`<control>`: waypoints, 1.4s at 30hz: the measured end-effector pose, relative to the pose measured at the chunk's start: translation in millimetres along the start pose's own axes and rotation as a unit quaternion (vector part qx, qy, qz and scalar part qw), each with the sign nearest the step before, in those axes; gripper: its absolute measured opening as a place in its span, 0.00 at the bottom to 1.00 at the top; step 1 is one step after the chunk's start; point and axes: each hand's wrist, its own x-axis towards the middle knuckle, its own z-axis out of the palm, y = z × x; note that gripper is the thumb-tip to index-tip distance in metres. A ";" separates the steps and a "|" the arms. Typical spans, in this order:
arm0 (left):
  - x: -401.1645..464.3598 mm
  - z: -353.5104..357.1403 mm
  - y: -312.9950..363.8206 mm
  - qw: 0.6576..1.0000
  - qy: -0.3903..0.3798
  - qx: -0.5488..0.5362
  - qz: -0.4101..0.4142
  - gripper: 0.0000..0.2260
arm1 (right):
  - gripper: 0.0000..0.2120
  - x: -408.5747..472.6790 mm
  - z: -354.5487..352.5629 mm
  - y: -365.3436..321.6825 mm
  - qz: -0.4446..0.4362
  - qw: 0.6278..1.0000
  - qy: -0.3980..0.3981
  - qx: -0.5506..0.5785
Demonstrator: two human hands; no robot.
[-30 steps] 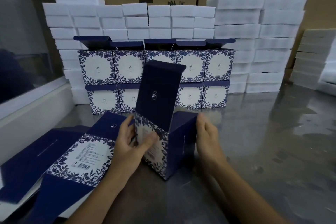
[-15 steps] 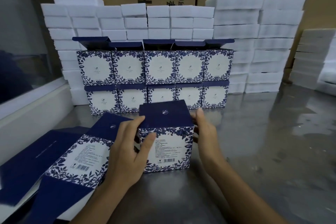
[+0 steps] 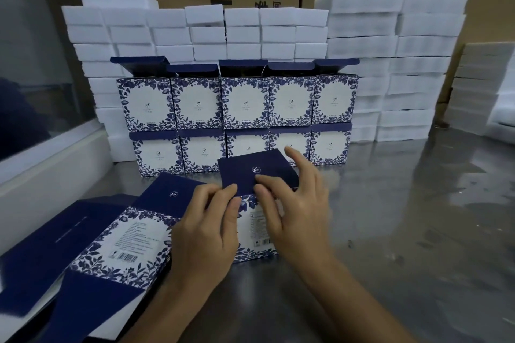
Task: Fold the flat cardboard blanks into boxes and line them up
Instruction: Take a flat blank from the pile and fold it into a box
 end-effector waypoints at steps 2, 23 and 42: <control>-0.1 0.9 0.8 1.000 -0.002 -0.001 -0.003 0.17 | 0.15 -2.0 1.6 -4.7 -0.019 0.999 -0.031 -0.004; 0.2 5.0 1.9 0.995 -0.052 -0.019 -0.080 0.18 | 0.11 -1.1 6.6 11.4 0.072 0.989 -0.027 0.125; -1.3 2.1 -7.0 0.985 -0.043 -0.076 -0.147 0.15 | 0.11 -1.5 15.7 32.5 0.300 0.869 -0.043 0.391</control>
